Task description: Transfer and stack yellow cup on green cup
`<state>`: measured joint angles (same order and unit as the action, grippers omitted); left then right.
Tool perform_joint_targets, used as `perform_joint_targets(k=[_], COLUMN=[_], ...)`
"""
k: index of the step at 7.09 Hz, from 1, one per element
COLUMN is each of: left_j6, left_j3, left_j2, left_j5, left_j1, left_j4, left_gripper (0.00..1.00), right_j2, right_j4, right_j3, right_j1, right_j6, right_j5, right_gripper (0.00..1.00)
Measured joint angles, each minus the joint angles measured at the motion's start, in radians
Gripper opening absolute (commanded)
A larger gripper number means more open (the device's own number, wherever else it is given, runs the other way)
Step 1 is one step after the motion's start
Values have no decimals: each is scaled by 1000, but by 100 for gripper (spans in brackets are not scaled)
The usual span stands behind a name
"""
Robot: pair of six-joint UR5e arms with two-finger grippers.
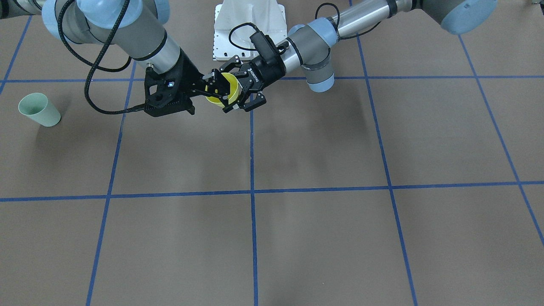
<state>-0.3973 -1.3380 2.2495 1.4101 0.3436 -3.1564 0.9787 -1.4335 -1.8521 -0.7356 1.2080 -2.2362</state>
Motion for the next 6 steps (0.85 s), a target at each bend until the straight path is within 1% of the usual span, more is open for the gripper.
perform_joint_targets(k=[3,6], left_j6=[0,1], left_j3=[11,4], left_j2=[-8,0], left_j5=[2,2], left_j1=[2,2], left_j4=[1,1], left_gripper=[0,0], right_j2=[26,38], right_j4=[-4,-6], right_j3=[-16,0], right_j1=[-64,-43], right_j6=[-8,-18], right_j5=[-115,-138], right_gripper=[91,87])
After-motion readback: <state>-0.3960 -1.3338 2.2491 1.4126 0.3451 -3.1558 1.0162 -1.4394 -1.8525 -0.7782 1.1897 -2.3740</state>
